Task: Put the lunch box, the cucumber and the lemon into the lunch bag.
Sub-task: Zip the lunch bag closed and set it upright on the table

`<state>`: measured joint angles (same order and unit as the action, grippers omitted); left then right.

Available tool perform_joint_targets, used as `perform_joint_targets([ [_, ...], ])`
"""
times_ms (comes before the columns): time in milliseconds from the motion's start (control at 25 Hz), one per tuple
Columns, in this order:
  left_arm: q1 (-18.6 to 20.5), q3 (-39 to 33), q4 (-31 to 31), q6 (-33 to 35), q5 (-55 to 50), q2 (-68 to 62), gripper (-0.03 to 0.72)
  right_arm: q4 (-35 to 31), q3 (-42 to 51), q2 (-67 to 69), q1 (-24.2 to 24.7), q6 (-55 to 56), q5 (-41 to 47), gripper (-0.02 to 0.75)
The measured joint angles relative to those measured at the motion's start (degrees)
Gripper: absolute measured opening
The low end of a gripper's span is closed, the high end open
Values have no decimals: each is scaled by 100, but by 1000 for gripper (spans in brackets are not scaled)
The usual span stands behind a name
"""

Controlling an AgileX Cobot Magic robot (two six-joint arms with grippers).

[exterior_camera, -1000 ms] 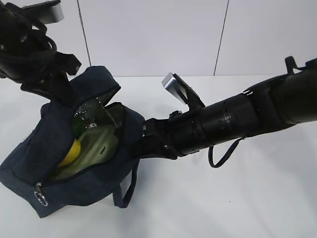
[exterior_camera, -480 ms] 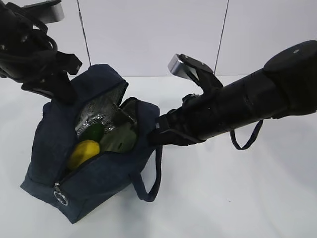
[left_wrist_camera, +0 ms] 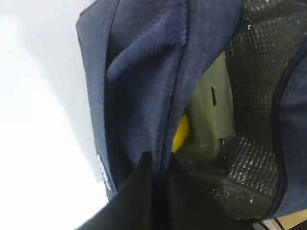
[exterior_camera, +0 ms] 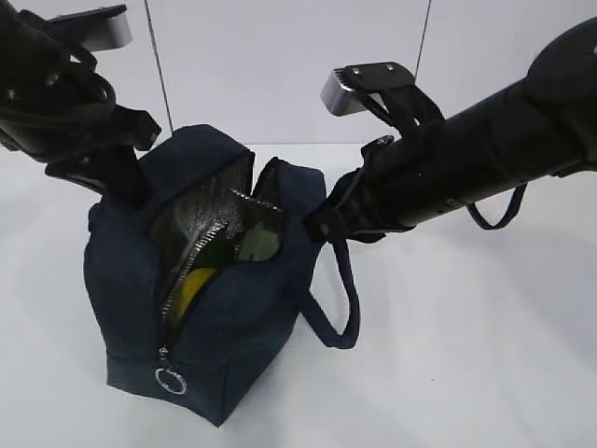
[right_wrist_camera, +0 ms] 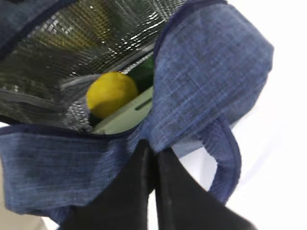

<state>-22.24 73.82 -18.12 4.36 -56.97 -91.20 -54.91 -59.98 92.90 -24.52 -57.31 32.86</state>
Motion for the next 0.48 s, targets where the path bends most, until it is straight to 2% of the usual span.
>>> perform_joint_targets([
  [200,0,0,-53,8,-32,0,-7,1033,-44,-132,0,308,-34,8],
  [480,-13,0,-642,159,-32,-66,-7,1456,-248,-169,0,231,-72,8],
])
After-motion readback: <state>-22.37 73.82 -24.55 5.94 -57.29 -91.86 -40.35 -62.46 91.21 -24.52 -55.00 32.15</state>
